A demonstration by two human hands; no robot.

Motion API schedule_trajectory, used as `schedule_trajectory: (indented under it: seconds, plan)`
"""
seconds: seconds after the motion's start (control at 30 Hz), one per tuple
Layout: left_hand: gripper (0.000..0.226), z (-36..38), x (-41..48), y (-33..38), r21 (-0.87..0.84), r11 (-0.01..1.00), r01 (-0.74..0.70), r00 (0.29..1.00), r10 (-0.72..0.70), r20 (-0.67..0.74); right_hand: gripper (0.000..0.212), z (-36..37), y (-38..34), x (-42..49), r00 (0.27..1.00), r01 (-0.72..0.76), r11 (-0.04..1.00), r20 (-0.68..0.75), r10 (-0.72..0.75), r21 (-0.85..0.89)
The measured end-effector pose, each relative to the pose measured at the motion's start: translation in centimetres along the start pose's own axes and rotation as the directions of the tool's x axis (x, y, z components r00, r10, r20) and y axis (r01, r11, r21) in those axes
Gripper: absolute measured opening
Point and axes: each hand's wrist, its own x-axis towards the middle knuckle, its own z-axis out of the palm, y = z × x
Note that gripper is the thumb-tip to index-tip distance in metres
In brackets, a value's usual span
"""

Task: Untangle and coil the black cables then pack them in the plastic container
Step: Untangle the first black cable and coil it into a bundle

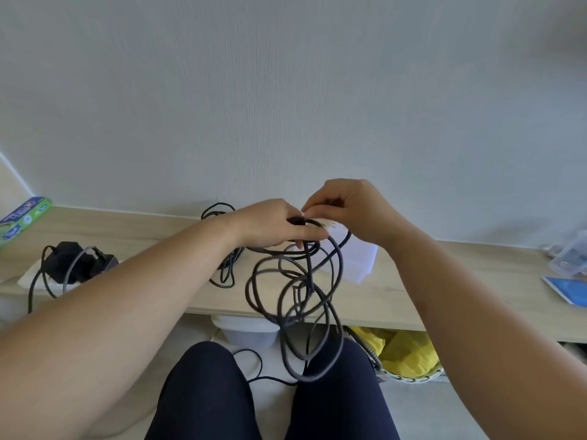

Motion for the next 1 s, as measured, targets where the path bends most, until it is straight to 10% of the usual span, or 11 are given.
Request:
schedule_trajectory:
  seconds: [0.67, 1.0]
  plan:
    - [0.039, 1.1, -0.5, -2.5, -0.339, 0.940, -0.047, 0.994, 0.079, 0.081, 0.010, 0.8, 3.1, -2.9, 0.966, -0.253, 0.925, 0.126, 0.226, 0.285]
    - [0.041, 2.4, -0.3, -2.1, -0.612, 0.762, -0.211, 0.967, 0.255, -0.017, 0.043, 4.7, 4.0, -2.5, 0.960, -0.215, 0.436, 0.106, 0.259, 0.874]
